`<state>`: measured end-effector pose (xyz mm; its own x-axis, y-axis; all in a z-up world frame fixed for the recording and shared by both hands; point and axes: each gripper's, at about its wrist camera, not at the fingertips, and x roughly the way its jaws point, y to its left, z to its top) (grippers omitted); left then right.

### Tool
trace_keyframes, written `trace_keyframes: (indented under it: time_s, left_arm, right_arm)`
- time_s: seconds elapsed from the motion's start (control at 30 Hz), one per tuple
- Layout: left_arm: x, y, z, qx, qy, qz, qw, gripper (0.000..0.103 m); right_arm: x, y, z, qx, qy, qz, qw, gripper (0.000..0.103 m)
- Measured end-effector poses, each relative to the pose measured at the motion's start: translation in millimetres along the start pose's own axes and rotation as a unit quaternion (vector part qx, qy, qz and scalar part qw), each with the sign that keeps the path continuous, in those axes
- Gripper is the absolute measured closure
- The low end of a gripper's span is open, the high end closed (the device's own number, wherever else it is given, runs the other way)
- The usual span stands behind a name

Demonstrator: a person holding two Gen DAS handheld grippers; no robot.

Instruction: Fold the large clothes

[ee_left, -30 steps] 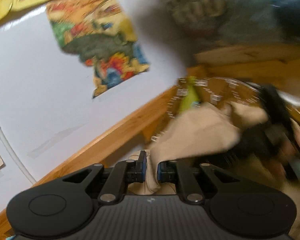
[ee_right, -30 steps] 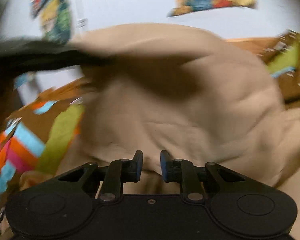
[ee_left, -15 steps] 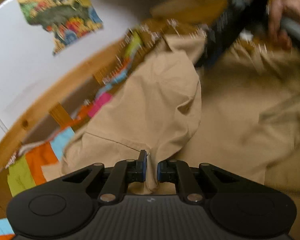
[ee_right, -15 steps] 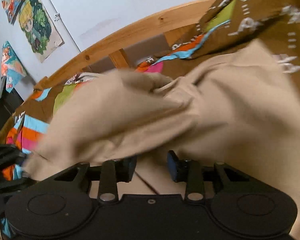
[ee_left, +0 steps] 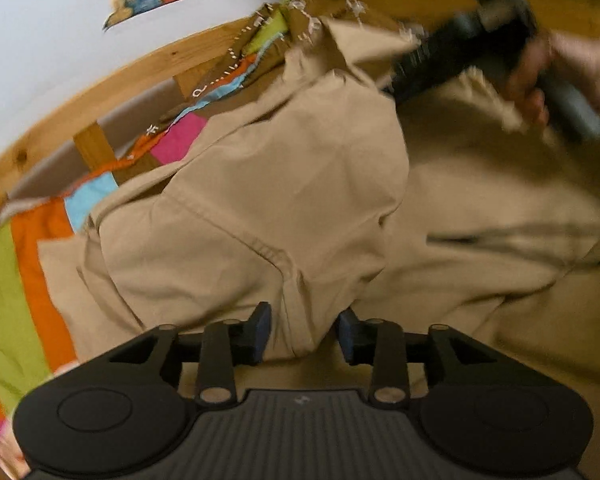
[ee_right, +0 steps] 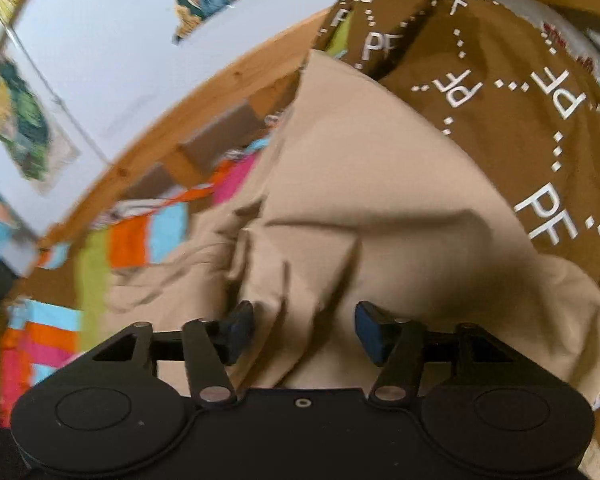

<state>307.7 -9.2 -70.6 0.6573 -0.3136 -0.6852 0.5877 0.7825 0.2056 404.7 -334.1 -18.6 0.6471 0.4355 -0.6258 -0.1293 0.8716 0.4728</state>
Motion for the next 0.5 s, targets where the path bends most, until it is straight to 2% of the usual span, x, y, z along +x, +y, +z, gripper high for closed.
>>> trace_keyframes:
  time_s: [0.03, 0.1, 0.17, 0.2, 0.27, 0.33, 0.37, 0.43, 0.5]
  left_arm:
    - [-6, 4, -1, -0.016, -0.004, -0.009, 0.9998, 0.063]
    - [-20, 12, -4, -0.044, -0.022, -0.028, 0.9984, 0.06]
    - [-34, 20, -6, -0.072, -0.047, -0.04, 0.9955, 0.054]
    - [-40, 25, -7, -0.089, -0.06, -0.043, 0.9934, 0.05]
    - [-51, 37, -7, -0.124, -0.084, -0.043, 0.9879, 0.046]
    - [-53, 52, -4, -0.155, -0.099, -0.033, 0.9825, 0.043]
    - [-53, 57, -1, -0.167, -0.103, -0.022, 0.9804, 0.042]
    - [-47, 67, 5, -0.189, -0.106, 0.001, 0.9763, 0.042]
    - [-38, 76, 11, -0.211, -0.107, 0.014, 0.9714, 0.042]
  right_arm:
    - [3, 3, -1, -0.019, -0.006, -0.021, 1.0, 0.061]
    - [4, 9, -5, -0.068, -0.027, -0.043, 0.996, 0.089]
    - [-2, 16, -9, -0.118, -0.049, -0.058, 0.99, 0.095]
    - [-7, 20, -11, -0.144, -0.065, -0.063, 0.985, 0.102]
    - [-16, 28, -15, -0.195, -0.086, -0.083, 0.974, 0.103]
    - [-20, 29, -19, -0.224, -0.083, -0.1, 0.966, 0.103]
    - [-20, 27, -21, -0.224, -0.08, -0.101, 0.966, 0.103]
    - [-24, 24, -22, -0.2, -0.075, -0.08, 0.974, 0.1]
    - [-27, 26, -20, -0.176, -0.079, -0.047, 0.98, 0.082]
